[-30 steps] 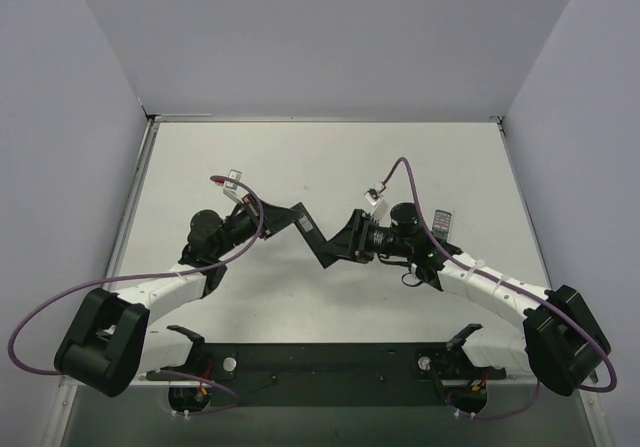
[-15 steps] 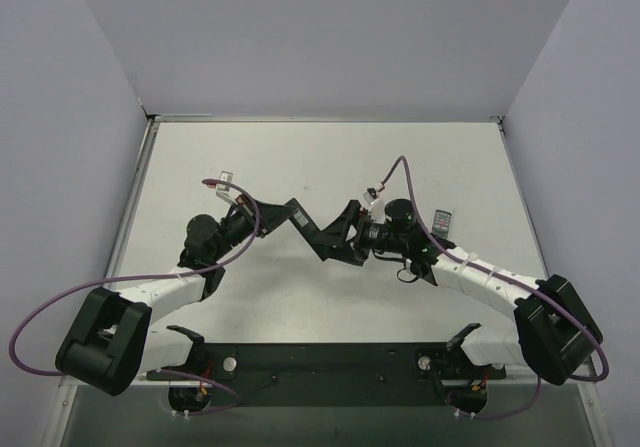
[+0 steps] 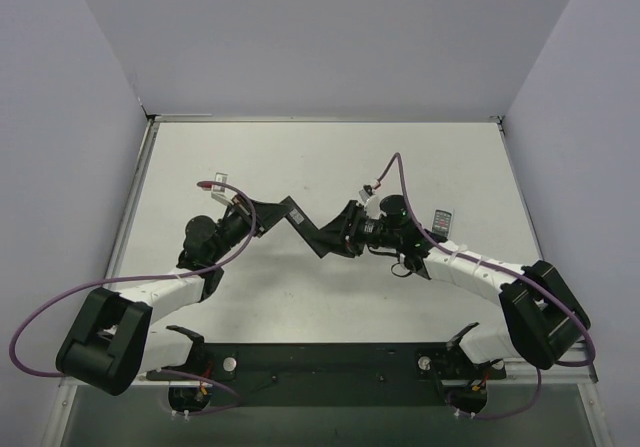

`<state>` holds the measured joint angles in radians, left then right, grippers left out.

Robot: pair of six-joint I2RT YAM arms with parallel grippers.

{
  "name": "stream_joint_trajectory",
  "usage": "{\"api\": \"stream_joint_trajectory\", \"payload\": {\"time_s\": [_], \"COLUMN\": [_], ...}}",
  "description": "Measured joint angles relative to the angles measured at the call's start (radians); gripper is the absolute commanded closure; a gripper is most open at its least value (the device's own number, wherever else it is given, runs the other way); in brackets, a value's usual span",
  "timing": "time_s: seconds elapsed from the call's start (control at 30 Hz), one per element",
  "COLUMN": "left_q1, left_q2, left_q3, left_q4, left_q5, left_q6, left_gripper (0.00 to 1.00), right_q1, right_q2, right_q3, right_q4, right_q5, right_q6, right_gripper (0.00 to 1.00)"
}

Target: Unload the batteries from the remote control

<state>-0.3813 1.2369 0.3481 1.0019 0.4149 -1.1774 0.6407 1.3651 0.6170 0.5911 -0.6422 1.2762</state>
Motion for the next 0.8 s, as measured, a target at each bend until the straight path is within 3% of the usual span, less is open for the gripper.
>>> {"api": "stream_joint_trajectory", "payload": {"time_s": [0.2, 0.43, 0.57, 0.8], "left_q1": [0.009, -0.003, -0.004, -0.006], "left_q2": [-0.001, -0.021, -0.023, -0.023], "left_q3": [-0.001, -0.006, -0.007, -0.007], "left_q4": [-0.006, -0.072, -0.091, -0.097], "left_q5": [-0.026, 0.001, 0.027, 0.047], "left_q6": [-0.032, -0.017, -0.016, -0.025], "left_gripper": [1.0, 1.0, 1.0, 1.0], "right_q1": [-0.013, -0.013, -0.013, -0.013], "right_q2": [-0.003, -0.033, -0.054, -0.073], "right_q3": [-0.023, -0.112, -0.153, -0.185], "right_q4": [0.072, 0.145, 0.174, 0.214], "right_q5": [-0.02, -0.019, -0.016, -0.017], "right_q6": [-0.031, -0.039, -0.041, -0.044], "right_gripper": [0.77, 0.73, 0.77, 0.7]}}
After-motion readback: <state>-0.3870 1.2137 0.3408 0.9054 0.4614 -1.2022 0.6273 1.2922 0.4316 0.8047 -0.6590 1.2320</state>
